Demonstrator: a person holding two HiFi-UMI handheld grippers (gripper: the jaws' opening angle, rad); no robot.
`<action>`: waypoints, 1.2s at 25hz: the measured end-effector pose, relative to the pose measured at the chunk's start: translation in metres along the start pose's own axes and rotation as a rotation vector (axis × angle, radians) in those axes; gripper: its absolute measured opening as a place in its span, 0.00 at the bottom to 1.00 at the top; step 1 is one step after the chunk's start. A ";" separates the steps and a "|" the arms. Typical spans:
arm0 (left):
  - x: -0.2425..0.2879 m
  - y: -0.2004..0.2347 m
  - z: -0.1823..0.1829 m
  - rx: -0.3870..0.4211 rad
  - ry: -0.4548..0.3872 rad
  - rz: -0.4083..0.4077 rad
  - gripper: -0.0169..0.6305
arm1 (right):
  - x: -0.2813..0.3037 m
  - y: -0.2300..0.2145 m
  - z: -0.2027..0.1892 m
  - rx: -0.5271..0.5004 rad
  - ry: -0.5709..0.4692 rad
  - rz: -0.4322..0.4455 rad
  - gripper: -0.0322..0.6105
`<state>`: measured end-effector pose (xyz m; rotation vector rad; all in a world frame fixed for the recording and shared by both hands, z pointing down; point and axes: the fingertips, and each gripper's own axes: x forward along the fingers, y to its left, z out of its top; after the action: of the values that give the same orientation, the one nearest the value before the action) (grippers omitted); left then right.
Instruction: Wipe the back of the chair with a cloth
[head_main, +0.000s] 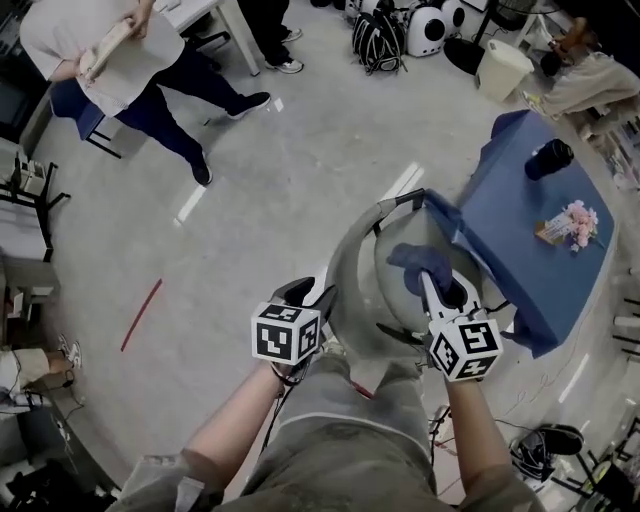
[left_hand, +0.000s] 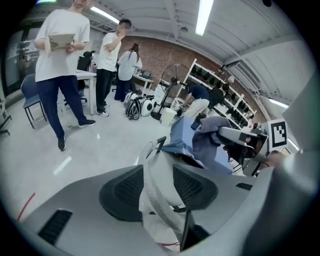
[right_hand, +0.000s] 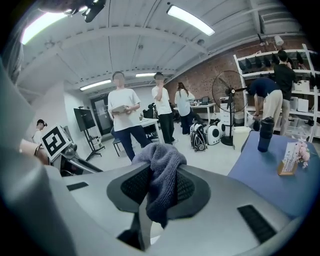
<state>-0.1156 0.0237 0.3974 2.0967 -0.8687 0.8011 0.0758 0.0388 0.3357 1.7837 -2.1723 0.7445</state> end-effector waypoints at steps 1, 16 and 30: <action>0.004 0.001 -0.004 -0.016 0.010 0.012 0.34 | 0.008 -0.006 -0.003 0.001 0.008 0.013 0.20; 0.039 0.018 -0.053 -0.236 0.112 0.157 0.35 | 0.131 -0.072 -0.094 0.064 0.177 0.157 0.20; 0.055 0.018 -0.066 -0.263 0.090 0.167 0.20 | 0.238 -0.069 -0.191 -0.029 0.311 0.222 0.21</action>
<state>-0.1155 0.0490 0.4815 1.7641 -1.0499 0.8126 0.0610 -0.0722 0.6281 1.3210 -2.1721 0.9619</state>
